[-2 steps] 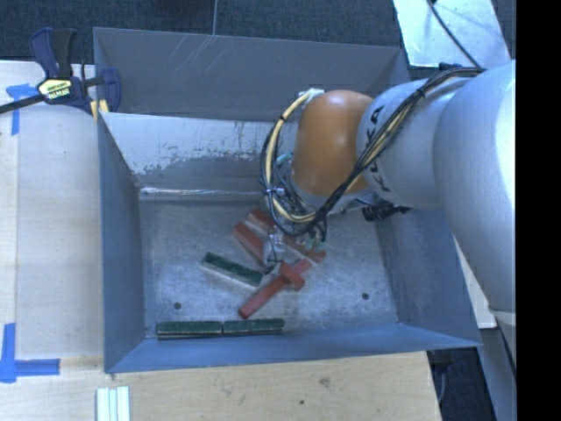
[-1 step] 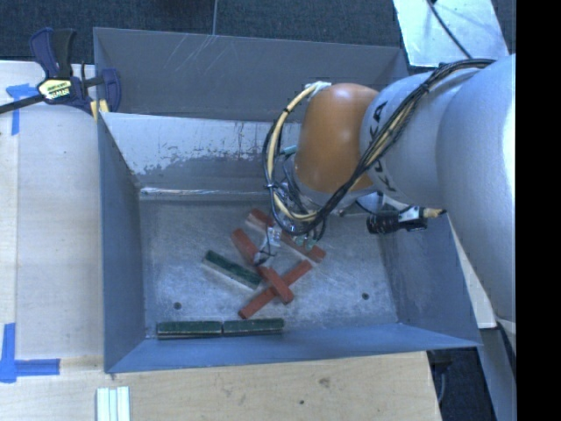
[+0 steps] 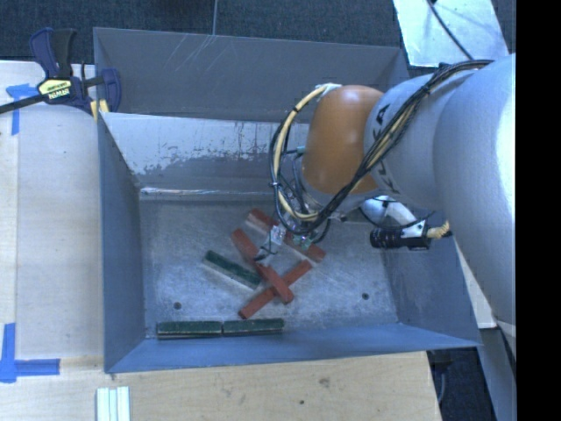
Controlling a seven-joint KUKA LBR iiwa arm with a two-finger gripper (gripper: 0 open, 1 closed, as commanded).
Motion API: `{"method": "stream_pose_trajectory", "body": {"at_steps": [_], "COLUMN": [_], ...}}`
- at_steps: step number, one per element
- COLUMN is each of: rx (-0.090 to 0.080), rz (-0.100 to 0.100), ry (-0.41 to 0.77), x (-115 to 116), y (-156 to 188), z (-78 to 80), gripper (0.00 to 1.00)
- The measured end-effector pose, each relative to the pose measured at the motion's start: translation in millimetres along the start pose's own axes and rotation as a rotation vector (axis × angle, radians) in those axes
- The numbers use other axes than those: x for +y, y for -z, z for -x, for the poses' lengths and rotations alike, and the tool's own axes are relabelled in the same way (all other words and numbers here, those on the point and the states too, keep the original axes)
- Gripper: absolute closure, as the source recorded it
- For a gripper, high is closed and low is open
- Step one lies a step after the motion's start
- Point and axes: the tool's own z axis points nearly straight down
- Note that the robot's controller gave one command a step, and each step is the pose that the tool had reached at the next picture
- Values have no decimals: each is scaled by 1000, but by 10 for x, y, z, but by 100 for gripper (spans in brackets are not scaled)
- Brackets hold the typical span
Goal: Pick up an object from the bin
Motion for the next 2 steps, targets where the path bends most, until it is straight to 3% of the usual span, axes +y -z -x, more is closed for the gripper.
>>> {"method": "stream_pose_trajectory", "body": {"at_steps": [1,2], "rx": [-4,-5], "rz": [3,3], "ry": [-437,-434], "x": [111,109], "y": [-327,-324], "z": [288,297], "gripper": [0,0]}}
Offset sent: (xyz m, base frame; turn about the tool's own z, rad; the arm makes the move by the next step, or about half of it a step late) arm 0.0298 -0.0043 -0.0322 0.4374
